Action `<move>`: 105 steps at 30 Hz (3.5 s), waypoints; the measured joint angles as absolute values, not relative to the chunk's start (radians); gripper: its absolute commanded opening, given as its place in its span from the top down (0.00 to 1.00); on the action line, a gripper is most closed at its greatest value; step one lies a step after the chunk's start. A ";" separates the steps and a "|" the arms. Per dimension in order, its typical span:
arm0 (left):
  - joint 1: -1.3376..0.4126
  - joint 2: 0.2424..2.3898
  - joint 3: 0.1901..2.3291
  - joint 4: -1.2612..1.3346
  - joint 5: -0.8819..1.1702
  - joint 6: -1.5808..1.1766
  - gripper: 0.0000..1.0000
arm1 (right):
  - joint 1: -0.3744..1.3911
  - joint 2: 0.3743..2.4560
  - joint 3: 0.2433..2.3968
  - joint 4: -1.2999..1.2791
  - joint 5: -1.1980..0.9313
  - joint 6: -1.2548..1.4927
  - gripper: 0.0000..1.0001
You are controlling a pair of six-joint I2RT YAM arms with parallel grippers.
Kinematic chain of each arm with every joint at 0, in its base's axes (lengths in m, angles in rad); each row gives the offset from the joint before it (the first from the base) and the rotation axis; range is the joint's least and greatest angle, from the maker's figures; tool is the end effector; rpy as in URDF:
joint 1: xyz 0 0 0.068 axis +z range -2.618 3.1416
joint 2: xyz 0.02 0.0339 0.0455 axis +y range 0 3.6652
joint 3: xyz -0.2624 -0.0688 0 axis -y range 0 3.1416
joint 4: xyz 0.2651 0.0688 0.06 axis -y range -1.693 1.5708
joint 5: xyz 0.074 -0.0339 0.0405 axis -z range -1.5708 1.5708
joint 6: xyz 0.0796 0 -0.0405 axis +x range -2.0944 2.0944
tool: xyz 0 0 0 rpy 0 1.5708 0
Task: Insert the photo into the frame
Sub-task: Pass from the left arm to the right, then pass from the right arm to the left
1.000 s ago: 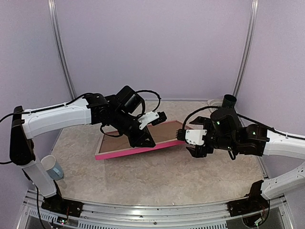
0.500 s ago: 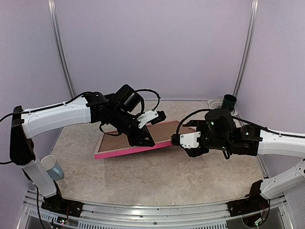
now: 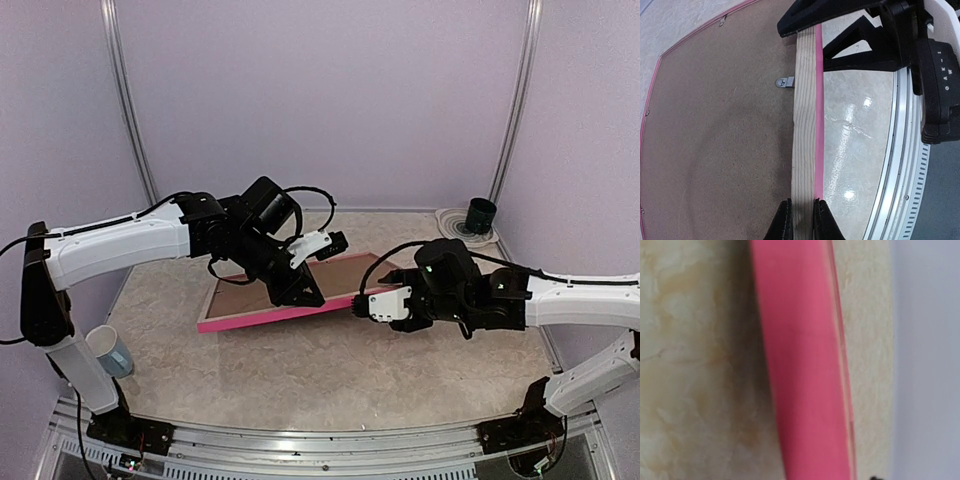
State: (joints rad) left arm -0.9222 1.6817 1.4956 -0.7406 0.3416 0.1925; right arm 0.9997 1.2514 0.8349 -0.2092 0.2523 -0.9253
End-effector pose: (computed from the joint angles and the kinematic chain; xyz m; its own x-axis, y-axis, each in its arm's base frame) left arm 0.2265 -0.3430 0.2651 -0.3072 0.7037 -0.6406 0.9487 0.2794 -0.1480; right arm 0.1934 0.2642 0.2218 0.3729 -0.8505 -0.3708 -0.6772 0.0237 -0.7354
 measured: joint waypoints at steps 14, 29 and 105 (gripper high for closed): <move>-0.919 1.665 1.486 -0.740 0.340 0.196 1.00 | 0.999 1.296 0.823 -0.124 0.327 -1.000 0.87; -0.878 1.505 1.467 -0.620 0.244 0.149 0.01 | 0.999 1.277 0.871 -0.235 0.297 -1.009 0.98; -0.975 1.103 1.162 -0.635 -0.067 0.340 0.45 | 0.690 1.253 1.336 -0.828 -0.191 -1.002 1.00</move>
